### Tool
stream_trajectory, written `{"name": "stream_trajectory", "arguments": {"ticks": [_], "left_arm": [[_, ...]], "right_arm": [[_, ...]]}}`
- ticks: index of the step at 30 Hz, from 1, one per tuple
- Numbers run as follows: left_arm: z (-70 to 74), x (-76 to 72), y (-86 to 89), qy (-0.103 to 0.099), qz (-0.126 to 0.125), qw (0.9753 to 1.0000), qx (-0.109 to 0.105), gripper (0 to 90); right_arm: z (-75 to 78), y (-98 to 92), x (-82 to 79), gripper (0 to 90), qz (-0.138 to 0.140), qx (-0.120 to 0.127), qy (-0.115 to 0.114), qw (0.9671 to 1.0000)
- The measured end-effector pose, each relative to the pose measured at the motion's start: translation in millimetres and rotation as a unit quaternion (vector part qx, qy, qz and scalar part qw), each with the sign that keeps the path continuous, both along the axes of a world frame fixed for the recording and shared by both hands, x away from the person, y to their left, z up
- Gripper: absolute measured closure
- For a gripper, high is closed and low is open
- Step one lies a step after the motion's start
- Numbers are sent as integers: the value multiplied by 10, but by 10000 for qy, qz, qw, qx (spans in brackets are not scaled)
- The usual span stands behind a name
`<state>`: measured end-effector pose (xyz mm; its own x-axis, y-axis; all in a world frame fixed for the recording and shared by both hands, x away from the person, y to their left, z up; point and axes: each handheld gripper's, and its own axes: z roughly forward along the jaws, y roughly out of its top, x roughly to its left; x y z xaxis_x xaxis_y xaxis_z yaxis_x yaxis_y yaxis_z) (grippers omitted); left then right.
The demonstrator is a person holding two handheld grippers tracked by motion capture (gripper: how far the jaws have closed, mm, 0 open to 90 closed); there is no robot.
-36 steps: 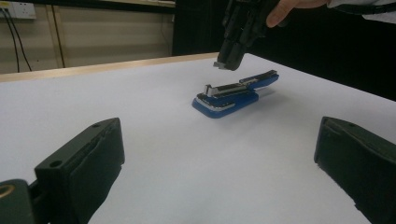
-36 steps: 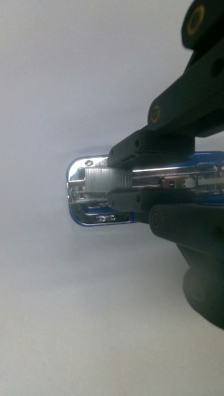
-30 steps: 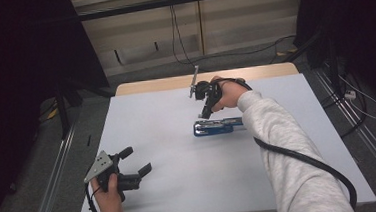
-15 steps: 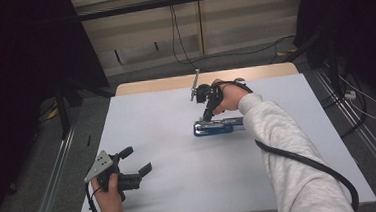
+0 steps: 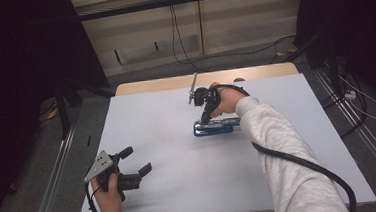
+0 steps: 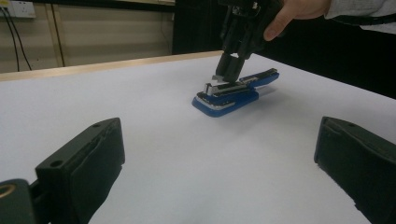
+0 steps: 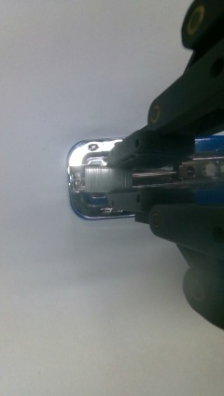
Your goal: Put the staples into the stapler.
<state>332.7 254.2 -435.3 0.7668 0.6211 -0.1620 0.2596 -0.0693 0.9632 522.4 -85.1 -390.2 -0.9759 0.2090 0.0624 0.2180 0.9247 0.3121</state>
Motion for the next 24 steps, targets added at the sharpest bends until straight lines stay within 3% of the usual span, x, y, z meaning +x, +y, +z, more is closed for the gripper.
{"name": "stream_trajectory", "arguments": {"ticks": [9,24], "left_arm": [[1,6,17,-25,32,10000,70,17],[-3,10,11,-4,15,10000,62,18]], "right_arm": [[-41,94,24,785,44,-38,2,10000],[-40,89,46,784,69,-67,-3,10000]]}}
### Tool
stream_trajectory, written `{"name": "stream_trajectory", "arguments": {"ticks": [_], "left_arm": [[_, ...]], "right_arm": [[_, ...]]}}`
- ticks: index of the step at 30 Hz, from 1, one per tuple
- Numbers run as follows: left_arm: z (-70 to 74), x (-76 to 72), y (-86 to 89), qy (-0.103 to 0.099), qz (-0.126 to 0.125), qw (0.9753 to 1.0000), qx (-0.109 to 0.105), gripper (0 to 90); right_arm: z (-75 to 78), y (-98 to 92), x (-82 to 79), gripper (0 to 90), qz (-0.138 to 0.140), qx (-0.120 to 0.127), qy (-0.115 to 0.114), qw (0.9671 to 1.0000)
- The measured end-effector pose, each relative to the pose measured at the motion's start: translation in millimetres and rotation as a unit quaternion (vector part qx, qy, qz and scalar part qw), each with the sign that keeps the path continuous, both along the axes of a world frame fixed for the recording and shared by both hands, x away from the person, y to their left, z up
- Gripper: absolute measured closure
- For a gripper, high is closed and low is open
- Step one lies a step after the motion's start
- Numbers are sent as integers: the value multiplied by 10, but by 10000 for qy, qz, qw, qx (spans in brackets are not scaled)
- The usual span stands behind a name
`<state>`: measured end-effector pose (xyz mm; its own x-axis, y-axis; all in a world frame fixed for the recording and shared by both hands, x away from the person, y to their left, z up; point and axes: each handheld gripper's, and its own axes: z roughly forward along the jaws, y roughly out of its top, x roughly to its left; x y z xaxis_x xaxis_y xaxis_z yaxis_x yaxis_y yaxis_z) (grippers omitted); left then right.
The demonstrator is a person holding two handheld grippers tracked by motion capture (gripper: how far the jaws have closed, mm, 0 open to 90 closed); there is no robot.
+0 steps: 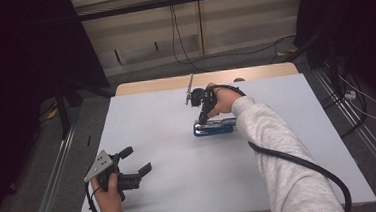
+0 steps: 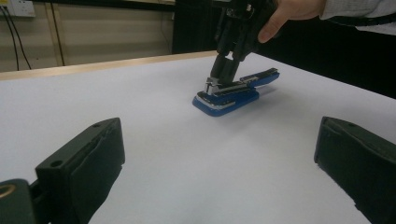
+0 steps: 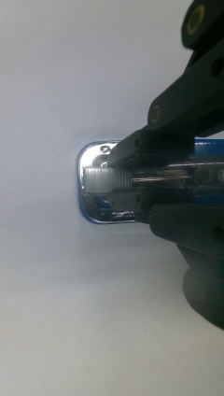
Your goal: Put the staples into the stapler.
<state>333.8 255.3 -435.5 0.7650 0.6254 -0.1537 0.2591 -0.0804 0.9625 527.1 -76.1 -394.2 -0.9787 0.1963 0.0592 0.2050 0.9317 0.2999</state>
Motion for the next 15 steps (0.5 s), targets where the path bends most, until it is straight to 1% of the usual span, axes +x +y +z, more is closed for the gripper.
{"name": "stream_trajectory", "arguments": {"ticks": [8,11,15], "left_arm": [[0,0,1,2,1,10000,8,18],[-1,1,0,4,0,10000,7,17],[-3,3,-6,16,-9,10000,-13,17]], "right_arm": [[-21,14,2,784,31,-38,19,10000],[-25,17,-3,783,62,-58,-25,10000],[-28,17,0,778,70,-74,-24,9999]]}}
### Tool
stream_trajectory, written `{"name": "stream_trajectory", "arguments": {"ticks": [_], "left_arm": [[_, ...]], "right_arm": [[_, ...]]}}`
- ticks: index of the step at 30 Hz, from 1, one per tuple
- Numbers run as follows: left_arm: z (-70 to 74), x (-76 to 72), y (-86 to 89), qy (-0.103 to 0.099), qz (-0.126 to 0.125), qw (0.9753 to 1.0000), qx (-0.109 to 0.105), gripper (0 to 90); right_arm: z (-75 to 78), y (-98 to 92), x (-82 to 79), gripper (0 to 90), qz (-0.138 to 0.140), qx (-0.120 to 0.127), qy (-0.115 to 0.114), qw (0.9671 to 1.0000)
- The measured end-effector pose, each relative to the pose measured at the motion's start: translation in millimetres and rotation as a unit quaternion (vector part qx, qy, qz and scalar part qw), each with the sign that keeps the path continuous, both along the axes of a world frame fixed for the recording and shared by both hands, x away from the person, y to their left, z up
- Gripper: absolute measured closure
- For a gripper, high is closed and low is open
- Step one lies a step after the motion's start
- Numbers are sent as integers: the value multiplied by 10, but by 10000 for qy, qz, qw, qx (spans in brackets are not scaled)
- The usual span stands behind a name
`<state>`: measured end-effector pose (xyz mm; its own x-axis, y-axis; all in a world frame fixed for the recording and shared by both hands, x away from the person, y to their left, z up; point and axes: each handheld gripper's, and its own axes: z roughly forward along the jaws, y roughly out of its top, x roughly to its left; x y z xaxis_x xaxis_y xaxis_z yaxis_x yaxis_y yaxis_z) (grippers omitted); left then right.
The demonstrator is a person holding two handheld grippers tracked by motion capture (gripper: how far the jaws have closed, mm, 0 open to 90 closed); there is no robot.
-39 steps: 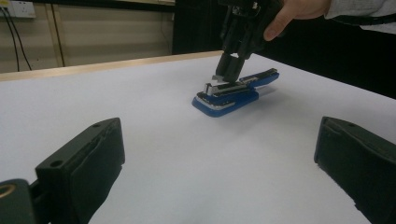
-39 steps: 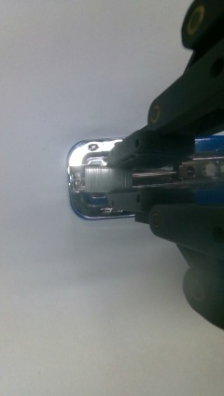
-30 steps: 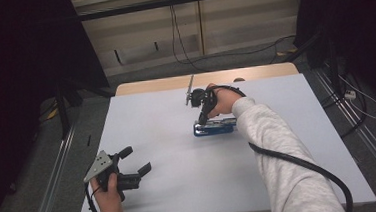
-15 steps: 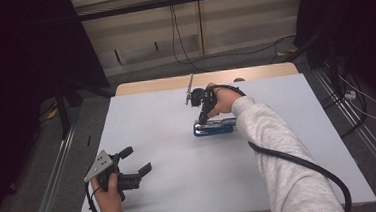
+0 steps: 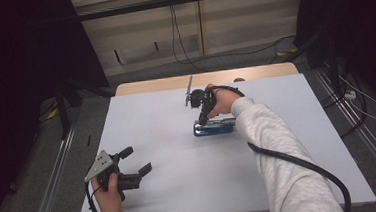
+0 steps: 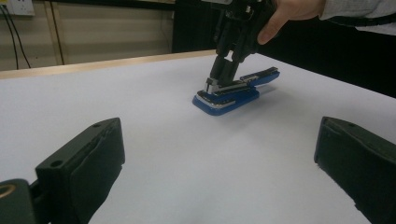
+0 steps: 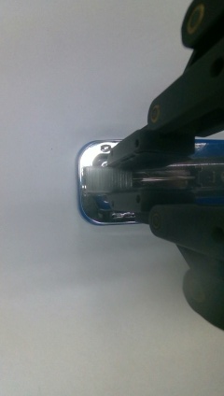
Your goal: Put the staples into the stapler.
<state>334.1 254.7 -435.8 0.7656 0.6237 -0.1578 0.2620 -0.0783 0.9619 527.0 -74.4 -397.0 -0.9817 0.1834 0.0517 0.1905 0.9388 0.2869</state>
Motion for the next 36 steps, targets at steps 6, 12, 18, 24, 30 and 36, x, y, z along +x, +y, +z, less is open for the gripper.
{"name": "stream_trajectory", "arguments": {"ticks": [6,12,18,24,30,36], "left_arm": [[-3,3,-5,8,-13,10000,9,17],[-7,5,-9,44,12,10000,10,17],[9,31,-64,32,-59,9999,117,17],[17,100,-185,217,-212,9995,118,17],[28,186,-336,353,-377,9984,215,16],[30,274,-441,487,-425,9977,217,16]], "right_arm": [[-11,-9,-2,765,-6,-9,-11,10000],[3,-22,-14,657,-105,107,-55,9999],[66,-255,-93,512,-656,762,-137,9948],[62,-574,-190,385,-1218,1145,-286,9855],[62,-913,-312,260,-1816,1517,-453,9705],[37,-1149,-433,184,-2280,1662,-690,9569]]}}
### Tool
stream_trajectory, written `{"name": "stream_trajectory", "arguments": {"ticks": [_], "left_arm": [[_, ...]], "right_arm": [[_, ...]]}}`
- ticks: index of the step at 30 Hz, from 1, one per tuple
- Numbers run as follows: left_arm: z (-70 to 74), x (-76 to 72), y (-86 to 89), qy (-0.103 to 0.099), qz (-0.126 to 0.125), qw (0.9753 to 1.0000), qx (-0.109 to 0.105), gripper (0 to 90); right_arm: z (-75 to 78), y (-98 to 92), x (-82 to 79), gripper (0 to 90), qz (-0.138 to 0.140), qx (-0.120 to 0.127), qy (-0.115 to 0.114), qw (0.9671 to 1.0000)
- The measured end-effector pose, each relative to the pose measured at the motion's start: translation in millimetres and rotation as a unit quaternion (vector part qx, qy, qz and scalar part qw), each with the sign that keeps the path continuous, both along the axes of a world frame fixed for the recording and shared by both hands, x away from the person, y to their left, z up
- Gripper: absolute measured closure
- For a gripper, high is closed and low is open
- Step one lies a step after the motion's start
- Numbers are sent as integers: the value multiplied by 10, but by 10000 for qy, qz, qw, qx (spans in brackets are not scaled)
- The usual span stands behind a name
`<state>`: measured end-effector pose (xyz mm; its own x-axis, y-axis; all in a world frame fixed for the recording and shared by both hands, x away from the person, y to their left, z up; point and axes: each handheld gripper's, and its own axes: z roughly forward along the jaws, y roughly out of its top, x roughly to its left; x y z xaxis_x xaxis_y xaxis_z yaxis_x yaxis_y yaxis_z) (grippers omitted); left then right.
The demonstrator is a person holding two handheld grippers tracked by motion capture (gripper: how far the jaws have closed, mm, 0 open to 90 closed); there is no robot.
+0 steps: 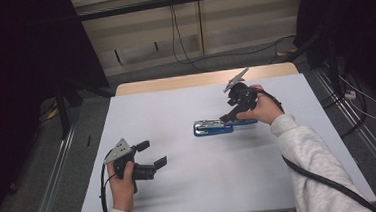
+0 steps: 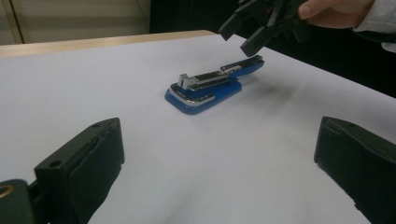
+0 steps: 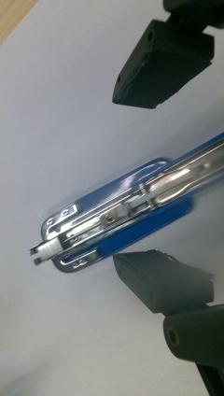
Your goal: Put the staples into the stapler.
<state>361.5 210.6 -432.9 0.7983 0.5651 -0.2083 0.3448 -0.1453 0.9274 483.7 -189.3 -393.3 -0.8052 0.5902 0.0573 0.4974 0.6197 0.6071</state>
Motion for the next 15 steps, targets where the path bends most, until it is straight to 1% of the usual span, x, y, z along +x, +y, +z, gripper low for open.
{"name": "stream_trajectory", "arguments": {"ticks": [1,2,3,5,6,7,8,9,10,11,12,13,14,15], "left_arm": [[1,19,-16,8,-8,10000,15,15],[3,38,-32,37,-24,10000,20,15],[6,58,-47,50,-45,10000,38,15],[6,92,-81,60,-50,9999,74,15],[1,110,-92,81,-44,9999,48,17],[-4,130,-103,110,-47,9999,44,17],[-6,149,-116,119,0,9999,93,16],[-6,171,-125,143,19,9998,137,16],[-5,191,-139,134,67,9998,141,17],[-7,212,-154,188,25,9997,122,18],[-9,233,-169,225,36,9996,151,18],[-15,255,-188,264,79,9994,199,19],[-27,277,-204,302,100,9993,196,19],[-40,298,-211,332,92,9993,175,20]], "right_arm": [[-10,-38,-26,169,-92,-17,5,10000],[-34,-114,-81,149,-251,120,-53,9996],[-34,-114,-81,149,-251,120,-53,9996],[-60,-185,-134,143,-406,177,-80,9990],[-78,-250,-180,141,-532,284,-54,9982],[-78,-250,-180,141,-532,284,-54,9982],[-94,-300,-225,141,-603,180,-166,9979],[-94,-300,-225,141,-603,180,-166,9979],[-99,-322,-248,141,-609,106,-229,9978],[-107,-359,-297,140,-666,148,-229,9974],[-107,-359,-297,140,-666,148,-229,9974],[-105,-398,-343,137,-731,174,-280,9968],[-101,-422,-367,136,-757,183,-329,9964],[-101,-445,-391,132,-810,247,-364,9957]]}}
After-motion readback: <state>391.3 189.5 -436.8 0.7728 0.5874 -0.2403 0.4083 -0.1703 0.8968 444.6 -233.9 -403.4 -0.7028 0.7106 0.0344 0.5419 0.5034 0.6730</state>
